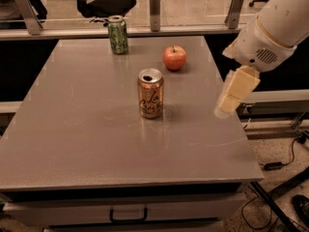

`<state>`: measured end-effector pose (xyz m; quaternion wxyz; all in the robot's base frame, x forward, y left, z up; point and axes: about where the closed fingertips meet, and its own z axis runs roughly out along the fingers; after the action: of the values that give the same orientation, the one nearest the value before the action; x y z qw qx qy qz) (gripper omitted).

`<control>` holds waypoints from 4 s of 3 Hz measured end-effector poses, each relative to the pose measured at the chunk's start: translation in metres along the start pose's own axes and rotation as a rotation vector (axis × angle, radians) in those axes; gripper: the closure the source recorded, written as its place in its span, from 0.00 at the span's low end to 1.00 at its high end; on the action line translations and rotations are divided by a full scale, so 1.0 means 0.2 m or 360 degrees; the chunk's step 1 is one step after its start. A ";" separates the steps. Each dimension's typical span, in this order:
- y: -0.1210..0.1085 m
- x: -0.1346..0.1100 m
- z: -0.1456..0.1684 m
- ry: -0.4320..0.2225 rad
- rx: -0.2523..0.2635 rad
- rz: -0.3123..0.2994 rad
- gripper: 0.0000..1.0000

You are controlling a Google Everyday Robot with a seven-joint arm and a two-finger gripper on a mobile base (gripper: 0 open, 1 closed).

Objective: Knock orange can over

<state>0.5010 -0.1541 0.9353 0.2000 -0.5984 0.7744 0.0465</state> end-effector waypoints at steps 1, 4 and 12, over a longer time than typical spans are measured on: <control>-0.04 -0.16 0.13 -0.0156 -0.0051 -0.0030 0.00; -0.04 -0.55 0.39 -0.0382 -0.0186 -0.0183 0.00; 0.08 -0.71 0.30 0.0080 -0.0349 -0.0557 1.00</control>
Offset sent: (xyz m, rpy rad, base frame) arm 0.0468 0.0910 -0.0204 0.2050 -0.0239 0.1337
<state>0.5290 -0.0021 0.9296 0.1193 -0.7430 0.6537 0.0800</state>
